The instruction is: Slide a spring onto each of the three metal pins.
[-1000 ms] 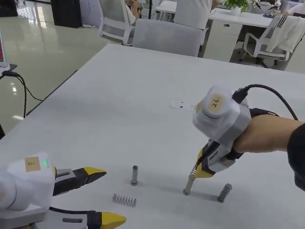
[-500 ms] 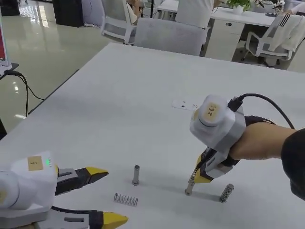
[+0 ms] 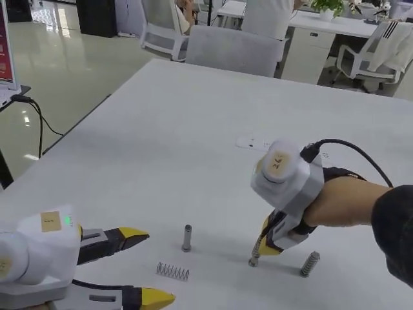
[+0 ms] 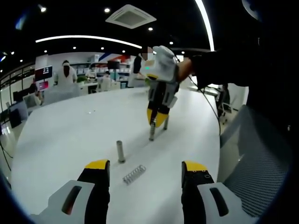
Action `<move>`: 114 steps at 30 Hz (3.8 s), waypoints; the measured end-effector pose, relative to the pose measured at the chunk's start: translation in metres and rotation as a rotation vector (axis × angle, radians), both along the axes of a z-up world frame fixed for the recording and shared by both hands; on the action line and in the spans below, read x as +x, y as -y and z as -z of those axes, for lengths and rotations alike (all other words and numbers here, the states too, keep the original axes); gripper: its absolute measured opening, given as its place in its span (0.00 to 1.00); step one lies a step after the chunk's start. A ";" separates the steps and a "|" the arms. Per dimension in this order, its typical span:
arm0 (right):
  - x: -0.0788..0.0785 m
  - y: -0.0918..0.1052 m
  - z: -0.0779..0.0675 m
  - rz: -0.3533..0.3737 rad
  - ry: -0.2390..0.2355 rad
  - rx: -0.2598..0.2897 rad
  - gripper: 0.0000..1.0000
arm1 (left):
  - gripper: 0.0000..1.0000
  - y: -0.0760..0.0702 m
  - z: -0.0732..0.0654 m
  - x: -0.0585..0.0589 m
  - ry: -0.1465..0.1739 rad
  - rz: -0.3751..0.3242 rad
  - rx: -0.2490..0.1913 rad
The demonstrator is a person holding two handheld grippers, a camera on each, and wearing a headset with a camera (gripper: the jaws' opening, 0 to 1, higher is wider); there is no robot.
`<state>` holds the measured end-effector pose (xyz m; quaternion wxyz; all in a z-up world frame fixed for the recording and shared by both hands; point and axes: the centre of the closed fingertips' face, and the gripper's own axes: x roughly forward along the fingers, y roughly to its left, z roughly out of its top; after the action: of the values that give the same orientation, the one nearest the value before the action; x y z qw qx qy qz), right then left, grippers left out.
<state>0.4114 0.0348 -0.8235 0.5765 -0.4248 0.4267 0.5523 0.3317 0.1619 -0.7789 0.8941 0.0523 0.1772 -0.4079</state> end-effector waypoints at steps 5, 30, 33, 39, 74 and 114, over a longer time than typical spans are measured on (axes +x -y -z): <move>0.000 -0.003 0.003 0.000 0.003 0.004 0.07 | 0.57 0.000 0.000 -0.001 0.000 -0.001 0.001; -0.003 -0.007 0.019 0.012 -0.015 -0.001 0.08 | 0.56 -0.005 0.001 -0.001 0.001 -0.009 0.000; -0.003 -0.008 0.019 0.011 -0.016 0.007 0.08 | 0.56 -0.005 0.001 -0.001 0.001 -0.009 0.000; -0.004 -0.008 0.019 0.002 -0.017 0.004 0.09 | 0.56 -0.005 0.001 -0.002 0.002 -0.011 -0.003; -0.032 -0.061 -0.018 -0.080 0.014 0.113 0.16 | 0.55 -0.007 0.000 -0.006 0.003 -0.013 0.002; -0.058 -0.115 0.036 -0.085 -0.035 0.119 0.13 | 0.54 -0.017 0.004 -0.009 -0.013 -0.028 0.007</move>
<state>0.3530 0.1496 -0.8592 0.5694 -0.3979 0.3845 0.6080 0.3225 0.1793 -0.7834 0.8983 0.0502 0.1851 -0.3953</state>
